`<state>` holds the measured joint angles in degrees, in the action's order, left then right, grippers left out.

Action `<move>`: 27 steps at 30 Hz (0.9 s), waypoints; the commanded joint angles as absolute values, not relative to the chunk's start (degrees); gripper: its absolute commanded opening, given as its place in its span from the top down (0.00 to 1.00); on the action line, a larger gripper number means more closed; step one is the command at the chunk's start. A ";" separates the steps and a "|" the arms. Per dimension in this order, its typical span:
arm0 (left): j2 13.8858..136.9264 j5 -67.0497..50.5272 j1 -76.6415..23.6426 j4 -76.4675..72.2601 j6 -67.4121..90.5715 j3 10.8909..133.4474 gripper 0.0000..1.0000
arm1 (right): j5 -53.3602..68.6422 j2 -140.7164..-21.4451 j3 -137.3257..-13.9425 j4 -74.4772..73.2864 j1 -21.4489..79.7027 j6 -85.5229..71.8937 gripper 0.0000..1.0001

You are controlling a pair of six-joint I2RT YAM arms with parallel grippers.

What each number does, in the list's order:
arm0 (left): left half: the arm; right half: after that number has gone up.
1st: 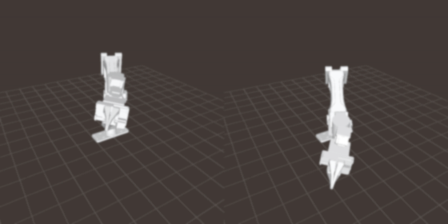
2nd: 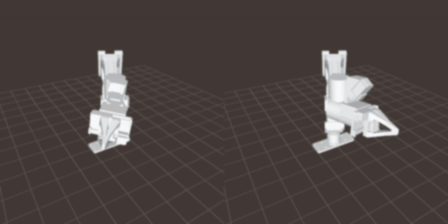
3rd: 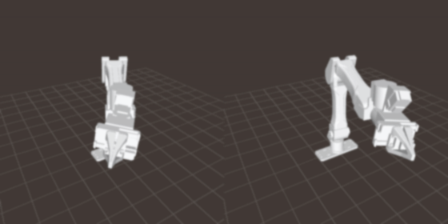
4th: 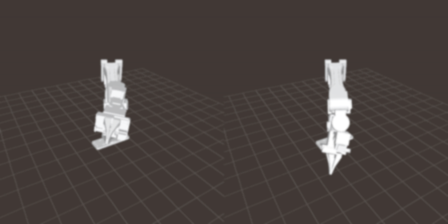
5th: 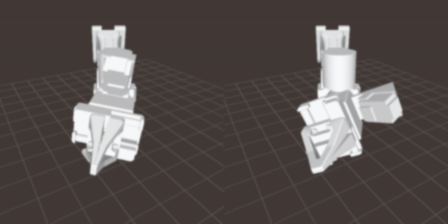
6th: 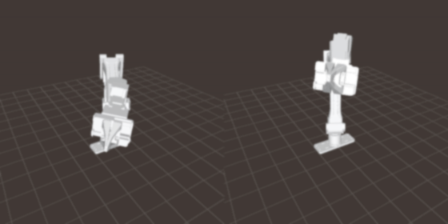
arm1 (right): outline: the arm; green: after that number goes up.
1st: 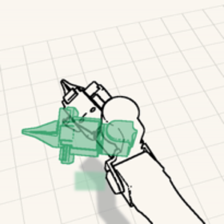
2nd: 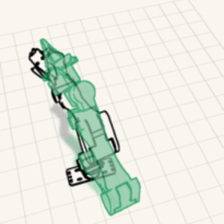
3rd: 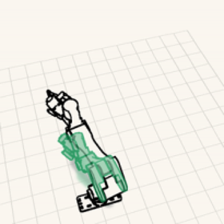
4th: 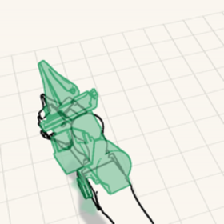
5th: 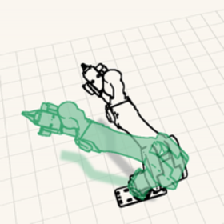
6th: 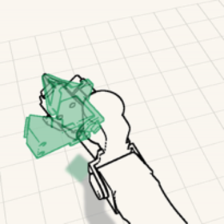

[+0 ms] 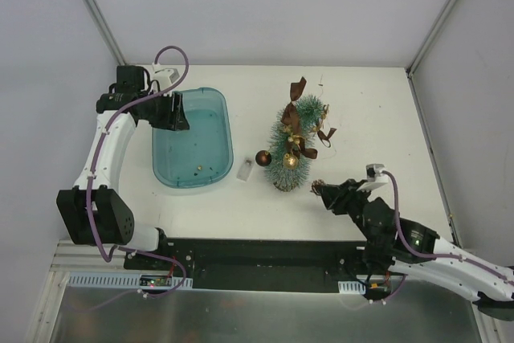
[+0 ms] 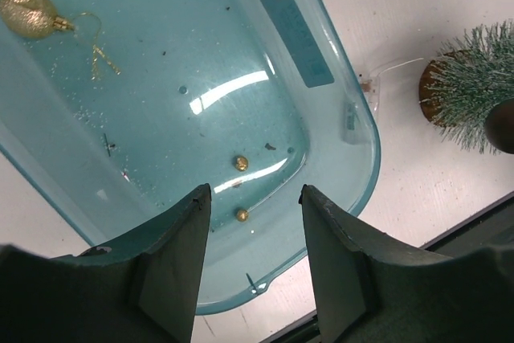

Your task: Decorate the small christmas tree

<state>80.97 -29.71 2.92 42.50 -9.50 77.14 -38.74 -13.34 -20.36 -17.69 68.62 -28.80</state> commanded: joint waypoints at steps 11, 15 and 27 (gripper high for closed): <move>89.03 -33.48 -4.57 41.75 -8.44 85.51 0.52 | -53.61 -5.00 -24.61 -24.17 67.06 -36.03 0.81; 91.66 -34.98 -5.45 40.96 -7.82 87.45 0.53 | -53.88 -7.90 -25.92 -20.32 66.45 -35.86 0.82; 94.48 -38.76 -6.15 37.62 -7.03 87.19 0.53 | -41.33 -19.32 -28.65 -11.53 53.28 -40.16 0.85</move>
